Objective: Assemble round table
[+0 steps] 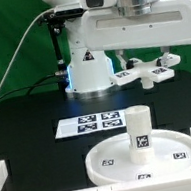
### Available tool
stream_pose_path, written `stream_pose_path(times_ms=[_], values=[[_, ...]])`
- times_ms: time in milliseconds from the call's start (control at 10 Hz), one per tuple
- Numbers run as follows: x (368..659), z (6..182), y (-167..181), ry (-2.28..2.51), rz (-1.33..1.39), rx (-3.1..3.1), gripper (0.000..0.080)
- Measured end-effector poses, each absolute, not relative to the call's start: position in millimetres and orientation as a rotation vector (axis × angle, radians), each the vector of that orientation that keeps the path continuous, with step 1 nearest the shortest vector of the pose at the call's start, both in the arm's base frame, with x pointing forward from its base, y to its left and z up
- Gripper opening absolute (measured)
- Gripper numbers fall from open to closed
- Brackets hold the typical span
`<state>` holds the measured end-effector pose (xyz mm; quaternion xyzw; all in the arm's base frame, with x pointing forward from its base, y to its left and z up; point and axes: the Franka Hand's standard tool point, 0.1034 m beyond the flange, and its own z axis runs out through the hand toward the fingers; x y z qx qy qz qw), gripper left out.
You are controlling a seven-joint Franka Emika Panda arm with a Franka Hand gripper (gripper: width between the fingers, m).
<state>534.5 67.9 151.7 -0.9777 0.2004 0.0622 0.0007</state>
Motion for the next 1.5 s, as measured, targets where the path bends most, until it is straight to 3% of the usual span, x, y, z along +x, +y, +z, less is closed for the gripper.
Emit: stream_pose_path(times_ms=[500, 700, 1500], values=[[542, 153.4, 70, 0.593, 0.21, -3.088, 0.0439], [561, 159.8, 56, 0.479, 0.16, -3.133, 0.0439], [561, 127.6, 42, 0.43, 0.126, -3.164, 0.0439]])
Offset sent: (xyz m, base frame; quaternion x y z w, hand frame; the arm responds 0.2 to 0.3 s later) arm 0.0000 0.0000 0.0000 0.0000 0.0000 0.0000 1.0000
